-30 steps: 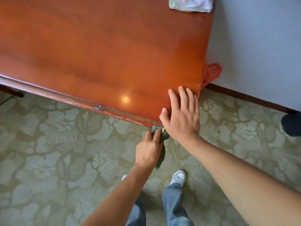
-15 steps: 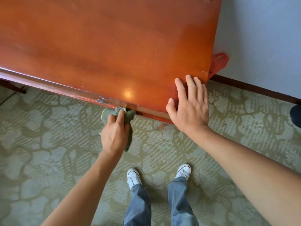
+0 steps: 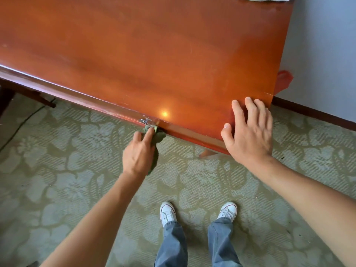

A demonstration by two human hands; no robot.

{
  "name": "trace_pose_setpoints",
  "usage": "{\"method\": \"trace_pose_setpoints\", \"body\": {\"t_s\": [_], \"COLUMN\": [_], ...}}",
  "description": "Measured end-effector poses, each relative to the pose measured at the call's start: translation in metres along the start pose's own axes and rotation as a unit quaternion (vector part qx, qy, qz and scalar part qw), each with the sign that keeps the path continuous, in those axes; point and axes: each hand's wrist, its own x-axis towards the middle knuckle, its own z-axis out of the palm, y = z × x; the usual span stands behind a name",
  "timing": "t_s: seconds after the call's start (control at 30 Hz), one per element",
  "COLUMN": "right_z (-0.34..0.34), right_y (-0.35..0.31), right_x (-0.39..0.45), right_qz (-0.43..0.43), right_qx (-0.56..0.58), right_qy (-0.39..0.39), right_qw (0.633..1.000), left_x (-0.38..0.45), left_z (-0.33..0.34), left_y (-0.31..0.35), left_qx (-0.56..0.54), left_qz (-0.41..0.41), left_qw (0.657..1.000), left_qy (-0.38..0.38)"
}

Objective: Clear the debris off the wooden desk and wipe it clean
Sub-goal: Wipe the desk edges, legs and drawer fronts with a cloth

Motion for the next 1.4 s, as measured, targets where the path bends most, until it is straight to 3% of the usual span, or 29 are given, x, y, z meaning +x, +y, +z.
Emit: {"method": "trace_pose_setpoints", "body": {"t_s": [0.1,0.27,0.37,0.47,0.8,0.93,1.03,1.27,1.33,1.4], "right_z": [-0.014,-0.012,0.002,0.005,-0.003,-0.001,0.000,-0.002,-0.001,-0.002], "right_y": [-0.021,-0.125,-0.165,-0.167,-0.168,-0.168,-0.169,-0.170,-0.171,-0.171], "right_x": [0.021,0.087,0.097,0.095,0.093,0.094,0.094,0.094,0.094,0.094], "right_qz": [0.004,-0.118,-0.123,-0.105,-0.094,-0.091,-0.095,-0.094,-0.093,-0.091], "right_qx": [0.004,0.077,0.056,0.053,0.070,0.073,0.063,0.055,0.054,0.058], "right_qy": [-0.023,-0.071,-0.086,-0.069,-0.041,-0.029,-0.031,-0.041,-0.042,-0.040], "right_qw": [1.000,0.987,0.987,0.991,0.992,0.993,0.993,0.993,0.993,0.993], "left_x": [-0.002,-0.010,-0.006,0.015,0.014,0.034,0.041,0.032,0.039,0.049], "left_z": [0.003,0.011,-0.004,-0.019,-0.019,-0.037,-0.041,-0.036,-0.047,-0.058], "left_y": [0.006,0.021,-0.009,-0.053,-0.062,-0.105,-0.116,-0.104,-0.118,-0.143], "left_qx": [0.016,0.037,0.024,0.004,0.042,0.023,0.027,0.063,0.033,-0.019], "left_qz": [0.017,0.070,0.027,-0.038,0.045,-0.039,-0.047,0.069,0.013,-0.106], "left_qw": [1.000,0.994,0.997,0.999,0.994,0.997,0.997,0.991,0.996,0.992], "left_qy": [-0.018,-0.080,-0.061,-0.027,-0.091,-0.056,-0.062,-0.097,-0.081,-0.064]}}
